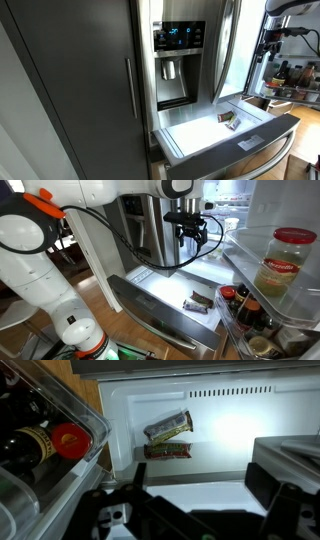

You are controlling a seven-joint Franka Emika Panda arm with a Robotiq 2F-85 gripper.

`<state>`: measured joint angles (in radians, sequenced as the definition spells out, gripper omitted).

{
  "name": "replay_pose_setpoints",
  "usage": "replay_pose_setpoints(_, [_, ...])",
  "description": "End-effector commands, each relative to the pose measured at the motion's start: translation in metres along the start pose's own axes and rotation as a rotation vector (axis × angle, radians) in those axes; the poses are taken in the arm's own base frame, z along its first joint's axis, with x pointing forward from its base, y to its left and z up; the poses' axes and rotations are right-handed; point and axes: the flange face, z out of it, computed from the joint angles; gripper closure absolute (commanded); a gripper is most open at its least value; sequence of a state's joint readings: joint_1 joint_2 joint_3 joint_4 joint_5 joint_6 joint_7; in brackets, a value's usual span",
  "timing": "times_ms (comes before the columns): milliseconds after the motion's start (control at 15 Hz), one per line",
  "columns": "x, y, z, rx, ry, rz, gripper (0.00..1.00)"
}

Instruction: Move the two brown packets forward

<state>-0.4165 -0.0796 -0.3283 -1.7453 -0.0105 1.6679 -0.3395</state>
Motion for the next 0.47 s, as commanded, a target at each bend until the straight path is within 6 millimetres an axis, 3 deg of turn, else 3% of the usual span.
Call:
replay_pose_setpoints(0, [-0.028,-0.002,-0.001,0.035,0.043,0.035,0.00])
replay_pose_setpoints(200, [-0.039,-0.005,-0.003,0.033,0.066,0.027,0.00])
replay_pose_setpoints(267, [-0.026,-0.001,-0.009,0.020,0.037,0.015,0.00])
replay_pose_setpoints(400, [-0.028,-0.002,-0.012,0.020,0.045,0.012,0.00])
